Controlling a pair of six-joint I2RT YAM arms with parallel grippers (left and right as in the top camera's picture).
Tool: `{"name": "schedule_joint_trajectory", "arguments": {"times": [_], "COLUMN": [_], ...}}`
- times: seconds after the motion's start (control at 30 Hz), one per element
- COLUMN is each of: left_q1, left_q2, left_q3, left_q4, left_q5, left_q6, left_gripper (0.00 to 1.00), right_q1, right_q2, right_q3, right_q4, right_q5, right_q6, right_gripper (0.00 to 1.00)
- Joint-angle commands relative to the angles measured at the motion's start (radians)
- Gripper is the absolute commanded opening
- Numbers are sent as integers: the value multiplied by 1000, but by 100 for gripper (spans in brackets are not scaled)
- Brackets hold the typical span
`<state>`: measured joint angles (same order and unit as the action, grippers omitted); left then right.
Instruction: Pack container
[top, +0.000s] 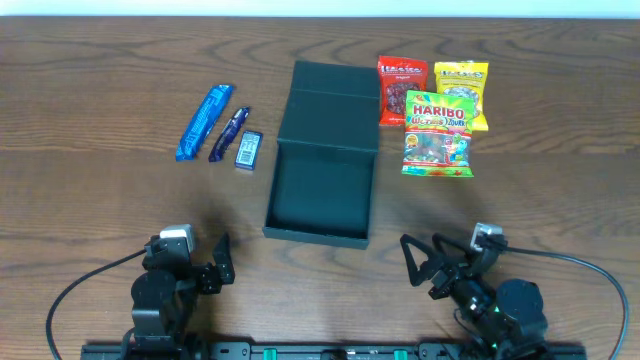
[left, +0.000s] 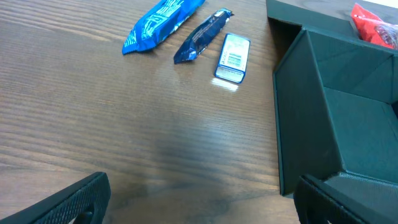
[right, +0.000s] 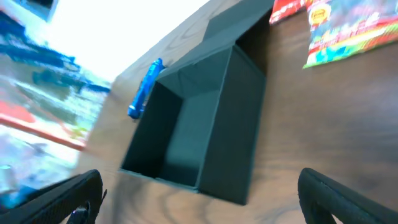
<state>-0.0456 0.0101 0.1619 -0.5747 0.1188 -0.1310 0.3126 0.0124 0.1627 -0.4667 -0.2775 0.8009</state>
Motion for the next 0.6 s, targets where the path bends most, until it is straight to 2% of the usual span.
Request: {"name": "schedule_joint_trajectory", "arguments": {"times": [0.0,0.17,0.3,0.57], "left_q1": [6,6,6,6], "left_q2": [-7,-6,-6,-6], "left_q3": [-11,-11,-11,-11], "left_q4": [4,4,4,4], "left_q5": [-16,-16,-16,-16], "left_q6": [-4,-4,-4,-4], "left_gripper": [95,95,95,95], "right_q1": [10,9,8,5], "right_q2": [-7,-7,4,201], "right_q3": [-2,-2,1,89], "right_q4": [9,168,289,306], "right_q5": [-55,-61,-43,71], "right_q6": [98,45,12,-130], "right_gripper": [99,98,83,82]}}
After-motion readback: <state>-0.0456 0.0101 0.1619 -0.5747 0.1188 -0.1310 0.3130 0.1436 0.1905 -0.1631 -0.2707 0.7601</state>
